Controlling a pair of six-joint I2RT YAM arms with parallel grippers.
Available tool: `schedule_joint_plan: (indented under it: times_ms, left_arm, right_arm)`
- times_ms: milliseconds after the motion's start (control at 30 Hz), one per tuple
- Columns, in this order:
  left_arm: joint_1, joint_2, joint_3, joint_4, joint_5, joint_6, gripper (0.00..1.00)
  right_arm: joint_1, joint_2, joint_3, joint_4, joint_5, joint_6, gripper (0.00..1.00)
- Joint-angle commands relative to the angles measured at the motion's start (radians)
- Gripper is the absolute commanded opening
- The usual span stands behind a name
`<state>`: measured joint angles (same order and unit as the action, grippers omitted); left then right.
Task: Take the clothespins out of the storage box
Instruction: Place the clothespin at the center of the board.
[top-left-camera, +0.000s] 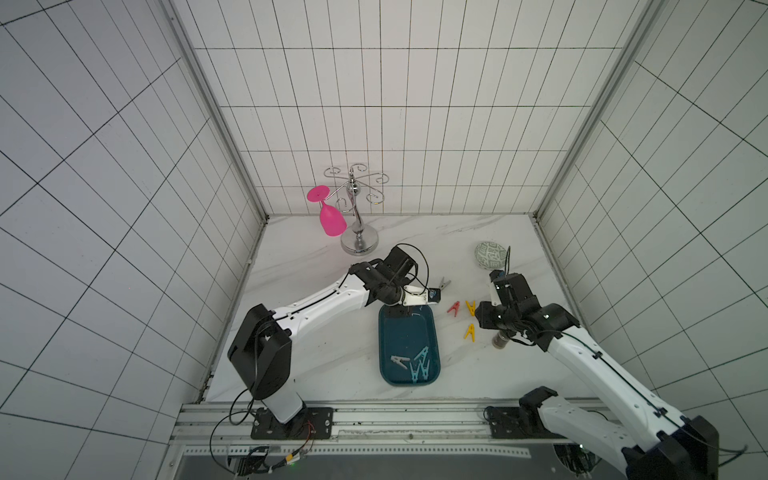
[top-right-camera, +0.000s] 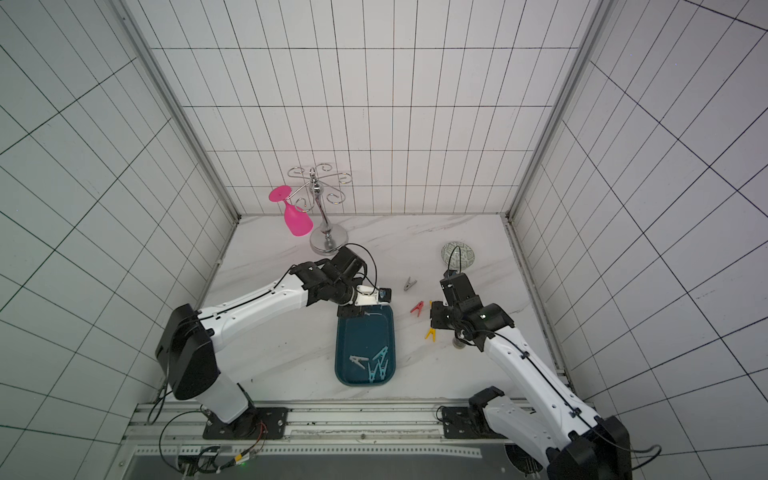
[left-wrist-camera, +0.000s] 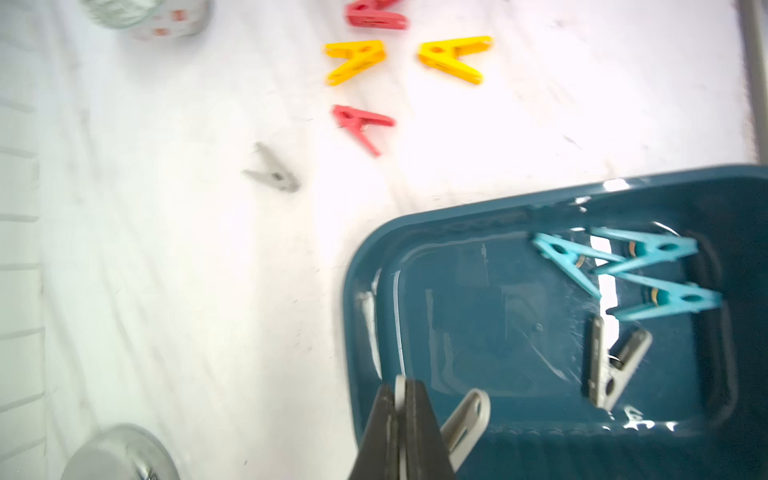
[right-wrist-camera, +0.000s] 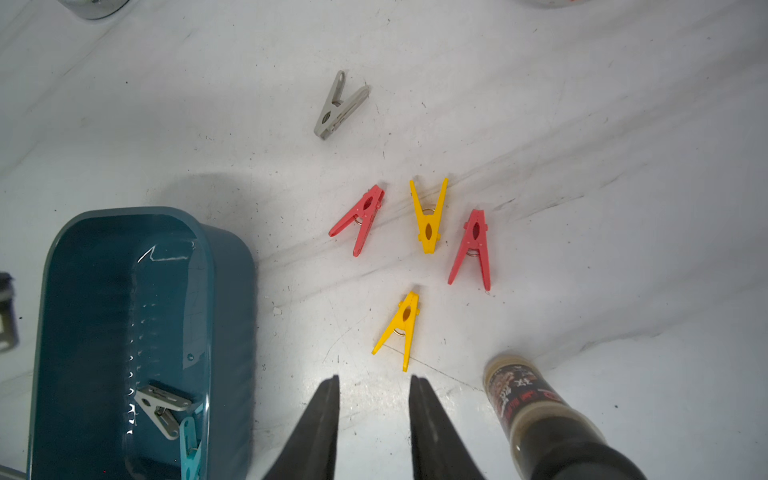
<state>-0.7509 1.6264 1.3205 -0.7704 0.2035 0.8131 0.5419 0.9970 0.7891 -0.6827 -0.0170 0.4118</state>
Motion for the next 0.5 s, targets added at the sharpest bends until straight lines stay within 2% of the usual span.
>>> schedule_joint_plan:
  times_ms: [0, 300, 467]
  left_arm:
    - [0.069, -0.045, -0.034, 0.099, -0.066, -0.293, 0.03]
    - [0.358, -0.108, -0.183, 0.162, -0.145, -0.746, 0.03]
    - [0.431, -0.084, -0.271, 0.171, -0.145, -0.854, 0.03]
  right_arm:
    - [0.025, 0.031, 0.043, 0.015, -0.019, -0.038, 0.33]
    - [0.154, 0.160, 0.128, 0.031, -0.072, -0.145, 0.34]
    - [0.243, 0.244, 0.193, 0.037, -0.156, -0.262, 0.37]
